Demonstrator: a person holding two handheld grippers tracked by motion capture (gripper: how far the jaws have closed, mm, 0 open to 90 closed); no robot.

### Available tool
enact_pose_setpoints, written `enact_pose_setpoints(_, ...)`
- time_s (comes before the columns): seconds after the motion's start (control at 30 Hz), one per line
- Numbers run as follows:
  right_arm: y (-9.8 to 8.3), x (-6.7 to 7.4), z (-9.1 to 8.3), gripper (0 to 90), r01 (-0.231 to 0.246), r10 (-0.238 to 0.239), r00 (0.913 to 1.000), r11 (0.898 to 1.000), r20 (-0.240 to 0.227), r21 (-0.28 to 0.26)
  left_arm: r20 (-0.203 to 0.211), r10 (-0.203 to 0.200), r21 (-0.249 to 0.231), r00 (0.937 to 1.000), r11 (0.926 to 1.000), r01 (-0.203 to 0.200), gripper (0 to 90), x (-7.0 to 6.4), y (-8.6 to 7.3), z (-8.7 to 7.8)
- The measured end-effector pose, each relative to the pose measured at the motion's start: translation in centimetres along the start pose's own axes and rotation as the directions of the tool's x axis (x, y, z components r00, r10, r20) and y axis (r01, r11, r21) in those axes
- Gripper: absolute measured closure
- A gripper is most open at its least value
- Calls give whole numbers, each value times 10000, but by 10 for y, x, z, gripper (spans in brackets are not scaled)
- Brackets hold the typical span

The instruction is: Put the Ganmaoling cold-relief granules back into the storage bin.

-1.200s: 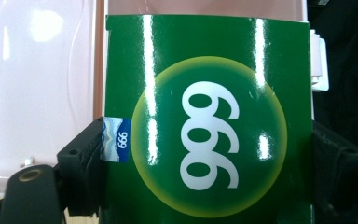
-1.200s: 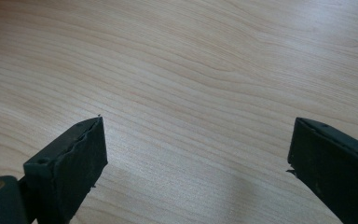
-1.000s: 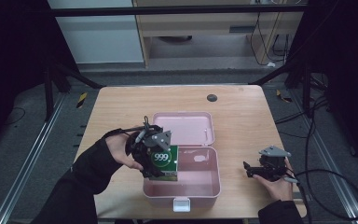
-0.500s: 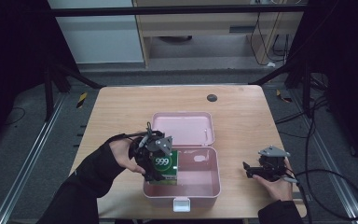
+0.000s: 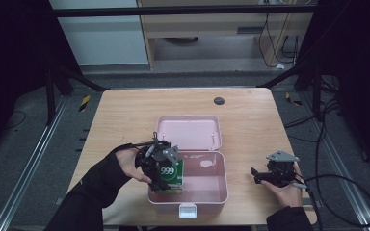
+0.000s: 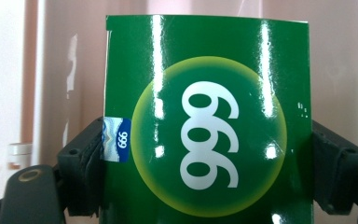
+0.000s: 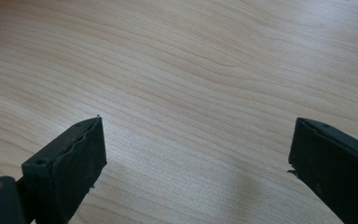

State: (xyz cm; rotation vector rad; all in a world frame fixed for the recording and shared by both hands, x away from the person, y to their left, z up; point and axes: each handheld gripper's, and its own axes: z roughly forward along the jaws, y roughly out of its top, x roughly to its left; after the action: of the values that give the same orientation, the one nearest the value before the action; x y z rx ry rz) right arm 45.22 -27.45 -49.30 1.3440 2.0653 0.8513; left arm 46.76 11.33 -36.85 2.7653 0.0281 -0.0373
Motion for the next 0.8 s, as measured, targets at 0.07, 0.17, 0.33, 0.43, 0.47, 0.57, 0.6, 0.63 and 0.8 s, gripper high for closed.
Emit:
enact_pose_setpoints(0.07,0,0,0,42,3,-3,10000,10000,2,7,-3,32,40,10000,10000,-32,148,0,-1,2)
enact_pose_setpoints(0.17,0,0,0,40,44,-44,10000,10000,3,-5,-10,-114,-31,9999,9999,114,147,0,-4,7)
enact_pose_setpoints(0.33,0,0,0,34,19,-19,10000,10000,-18,45,-169,159,133,9997,9998,-157,142,0,-3,10)
enact_pose_setpoints(0.43,0,0,0,31,16,-16,10000,10000,-14,37,-218,188,272,9996,9995,-182,134,1,-3,13)
enact_pose_setpoints(0.47,0,0,0,31,49,-49,10000,10000,4,23,-198,154,319,9997,9994,-148,132,2,-4,15)
enact_pose_setpoints(0.57,0,0,0,30,19,-19,10000,10000,-28,49,-147,177,573,9997,9982,-168,127,3,-7,20)
enact_pose_setpoints(0.6,0,0,1,30,37,-37,10000,10000,-22,56,-105,208,637,9997,9978,-201,125,4,-8,21)
enact_pose_setpoints(0.63,0,0,1,30,51,-51,10000,10000,-15,54,-48,157,508,9999,9986,-155,112,4,-8,20)
enact_pose_setpoints(0.8,0,1,1,29,97,-97,10000,9999,0,89,-203,-254,-326,9995,9992,247,102,1,-8,9)
